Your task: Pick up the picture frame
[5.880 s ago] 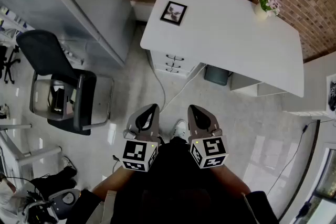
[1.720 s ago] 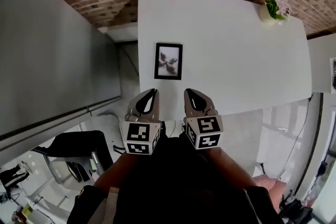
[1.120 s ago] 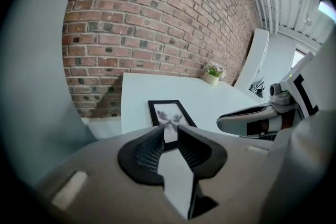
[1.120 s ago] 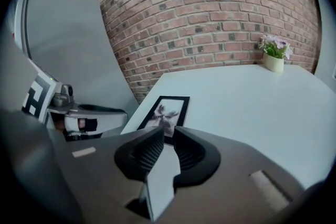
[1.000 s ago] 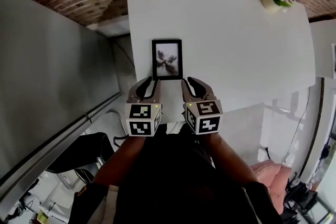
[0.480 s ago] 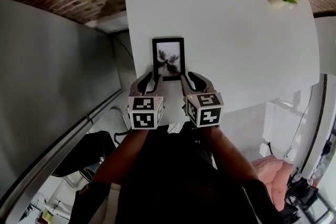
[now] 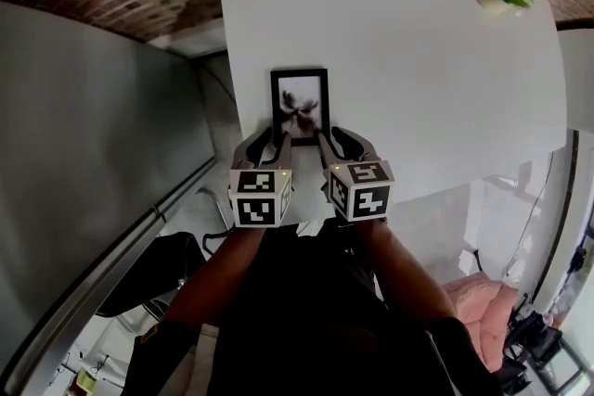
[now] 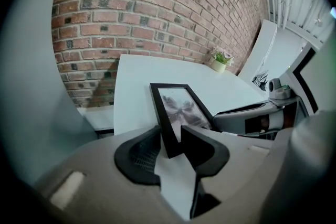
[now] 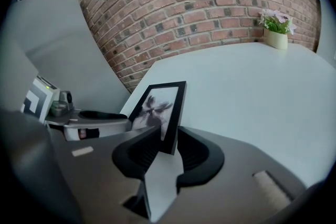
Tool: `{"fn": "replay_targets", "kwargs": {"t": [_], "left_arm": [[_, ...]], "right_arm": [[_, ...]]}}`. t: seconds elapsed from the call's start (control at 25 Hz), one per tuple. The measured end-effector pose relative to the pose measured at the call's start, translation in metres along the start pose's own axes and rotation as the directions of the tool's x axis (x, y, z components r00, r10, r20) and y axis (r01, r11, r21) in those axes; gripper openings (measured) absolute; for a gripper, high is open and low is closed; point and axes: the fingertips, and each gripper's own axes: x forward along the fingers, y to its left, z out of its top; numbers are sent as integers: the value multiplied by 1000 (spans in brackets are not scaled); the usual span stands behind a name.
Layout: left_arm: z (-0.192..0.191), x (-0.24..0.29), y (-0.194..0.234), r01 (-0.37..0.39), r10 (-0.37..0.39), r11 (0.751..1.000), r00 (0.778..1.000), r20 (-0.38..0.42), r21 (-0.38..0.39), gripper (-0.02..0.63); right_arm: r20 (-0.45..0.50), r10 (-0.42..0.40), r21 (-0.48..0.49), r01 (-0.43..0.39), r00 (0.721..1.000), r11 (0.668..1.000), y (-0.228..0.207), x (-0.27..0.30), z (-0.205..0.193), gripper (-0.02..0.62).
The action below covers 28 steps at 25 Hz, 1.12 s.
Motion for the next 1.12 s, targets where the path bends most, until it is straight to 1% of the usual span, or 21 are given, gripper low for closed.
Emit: {"fn": "replay_targets", "kwargs": {"t": [0.32,0.72,0.8,0.84,0.96,1.12], "left_arm": [[1,5,0,8,-8,1000,1000,-7,-18,123],[2,8,0,12,-12,999,1000,6,-45,118],[3,8,0,13,-13,999,1000,4,-51,114],[3,8,0,13,-13,999,1000,2,-53,101],[4,5,0,17,-17,998,1000,2,-56,100],[11,-4,-1,23,-21,998,999,36,-63,97]], "right_arm": [[-17,8,28,-7,1000,1000,0,4,-2,115],[-16,17,66,-16,1000,998,0,5,-2,104],[-16,14,66,-13,1000,998,0,5,-2,103],[-16,12,65,-11,1000,998,1,4,-2,101],[-4,8,64,-8,1000,998,4,1,0,101],[31,0,58,-2,1000,998,9,-9,8,100]]}}
